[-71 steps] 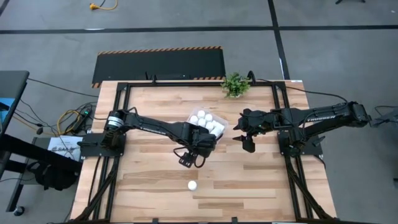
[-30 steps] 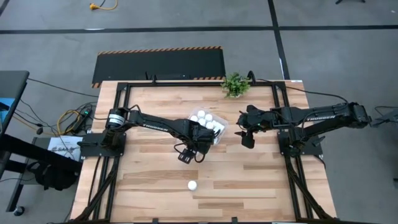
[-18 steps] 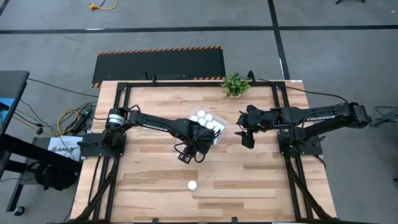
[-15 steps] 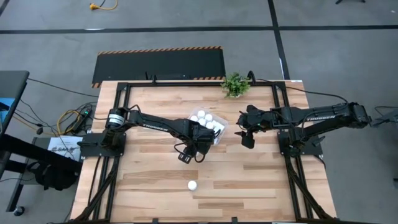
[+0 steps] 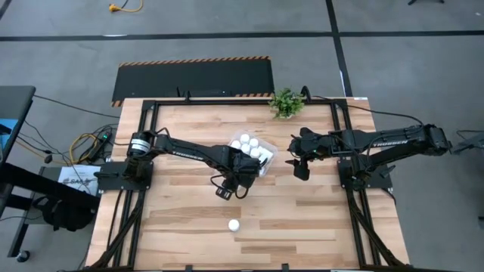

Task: Pick and place pill bottles into a basket
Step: Put the top white pill bottle into the bin

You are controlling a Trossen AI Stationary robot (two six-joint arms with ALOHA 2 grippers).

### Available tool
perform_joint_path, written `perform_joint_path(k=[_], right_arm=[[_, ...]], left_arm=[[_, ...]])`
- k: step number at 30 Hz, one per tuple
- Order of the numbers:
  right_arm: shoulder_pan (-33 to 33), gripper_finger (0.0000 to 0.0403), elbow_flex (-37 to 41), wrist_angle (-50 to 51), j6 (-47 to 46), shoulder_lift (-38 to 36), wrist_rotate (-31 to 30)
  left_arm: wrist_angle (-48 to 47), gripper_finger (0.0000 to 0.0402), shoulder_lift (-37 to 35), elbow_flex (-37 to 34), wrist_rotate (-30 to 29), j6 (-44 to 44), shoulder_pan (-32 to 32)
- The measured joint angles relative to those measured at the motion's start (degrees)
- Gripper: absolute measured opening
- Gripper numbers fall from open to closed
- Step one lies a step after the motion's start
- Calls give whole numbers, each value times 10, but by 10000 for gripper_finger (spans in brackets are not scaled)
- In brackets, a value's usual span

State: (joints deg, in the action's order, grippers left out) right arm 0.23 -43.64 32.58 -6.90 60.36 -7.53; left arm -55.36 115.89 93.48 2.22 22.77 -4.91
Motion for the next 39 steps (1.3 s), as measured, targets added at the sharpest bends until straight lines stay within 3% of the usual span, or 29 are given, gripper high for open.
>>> perform_joint_path(k=[12, 22, 25, 39], right_arm=[[0, 218, 0, -3, 18, 0, 0], [0, 218, 0, -5, 38, 0, 0], [0, 218, 0, -5, 39, 0, 0], [-1, 218, 0, -5, 39, 0, 0]], left_arm=[[-97, 151, -13, 100, -68, -4, -3], [-122, 151, -13, 200, -145, 72, 28], [-94, 152, -13, 201, -120, 94, 53], [28, 151, 5, 194, 99, 141, 160]])
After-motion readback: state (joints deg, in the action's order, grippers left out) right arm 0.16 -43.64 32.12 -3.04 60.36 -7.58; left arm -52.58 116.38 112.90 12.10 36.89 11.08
